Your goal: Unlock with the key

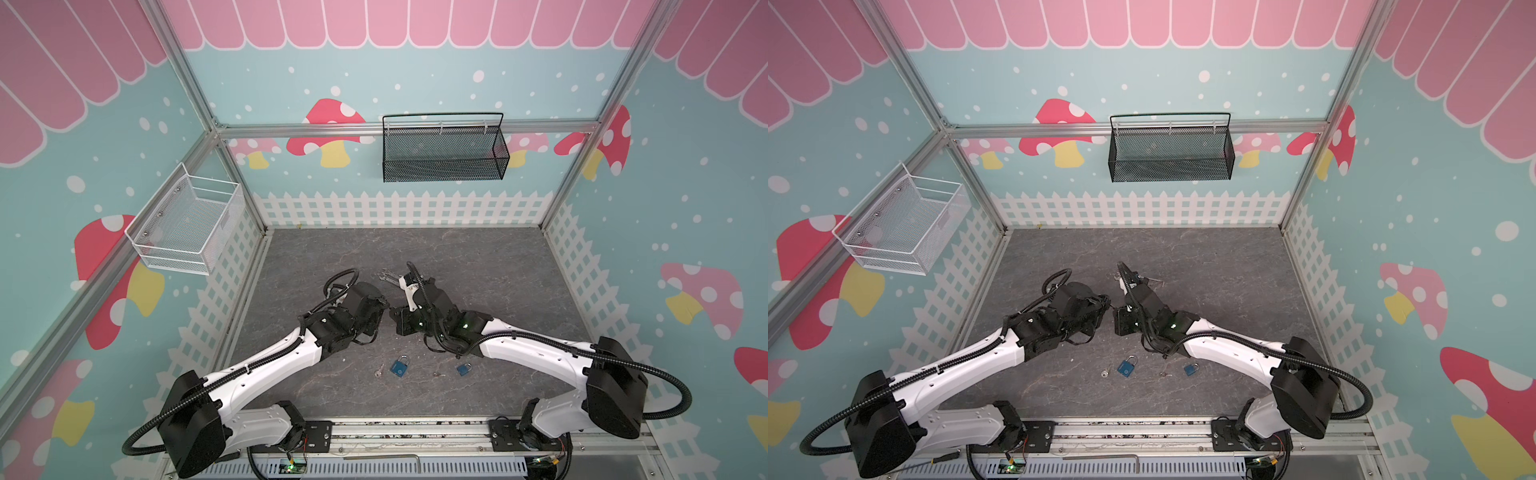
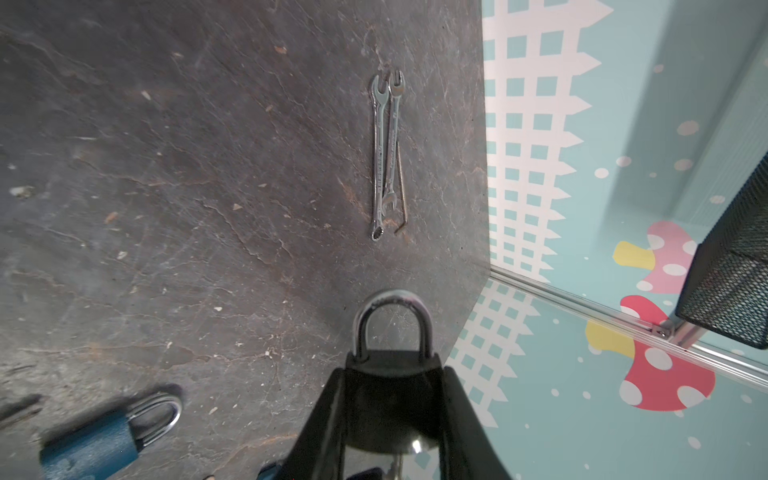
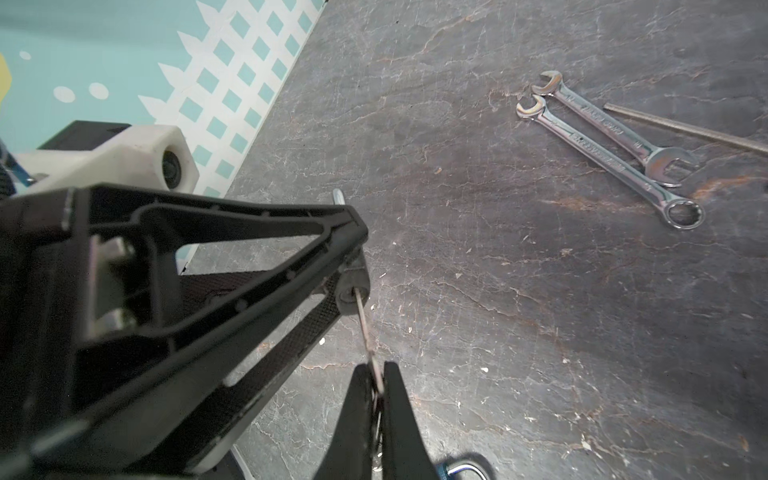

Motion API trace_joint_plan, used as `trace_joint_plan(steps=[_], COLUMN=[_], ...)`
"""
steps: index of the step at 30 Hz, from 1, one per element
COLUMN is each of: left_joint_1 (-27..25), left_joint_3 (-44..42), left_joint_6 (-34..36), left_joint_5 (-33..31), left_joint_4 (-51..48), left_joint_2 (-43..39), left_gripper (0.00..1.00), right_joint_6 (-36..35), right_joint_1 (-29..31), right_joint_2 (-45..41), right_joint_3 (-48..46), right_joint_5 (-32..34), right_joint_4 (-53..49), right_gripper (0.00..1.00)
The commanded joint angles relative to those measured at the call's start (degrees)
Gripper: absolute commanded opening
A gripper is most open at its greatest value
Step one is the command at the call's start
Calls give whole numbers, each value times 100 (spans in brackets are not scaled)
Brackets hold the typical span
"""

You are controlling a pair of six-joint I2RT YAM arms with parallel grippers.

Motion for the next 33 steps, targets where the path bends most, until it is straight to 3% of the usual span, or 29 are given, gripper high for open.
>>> trace_joint_plan(steps=[1, 7, 17, 20, 26, 33], left_joint_1=[-53, -140, -193, -237, -326, -264], left_joint_3=[70, 98, 0, 23, 277, 411], left_joint_6=[-62, -217, -508, -538, -174, 720], left_joint_5=[96, 381, 993, 1088, 929, 397], left_joint_4=[-214, -80, 510, 658, 208, -766], left_joint_2=[27, -39, -222, -251, -243, -175], left_gripper=[0, 0, 0, 0, 0, 0], right_joint_6=[126, 84, -220, -321, -695, -818], right_joint_1=[196, 266, 310, 331, 340, 215], right_joint_2=[168, 269, 396, 356, 303, -35], right_joint_3=[398, 459, 356, 334, 537, 616], right_joint_5=[-100, 170, -400, -194, 391, 115], right_joint_4=[66, 376, 1279, 1335, 1134, 746], right_gripper=[0, 0, 0, 0, 0, 0])
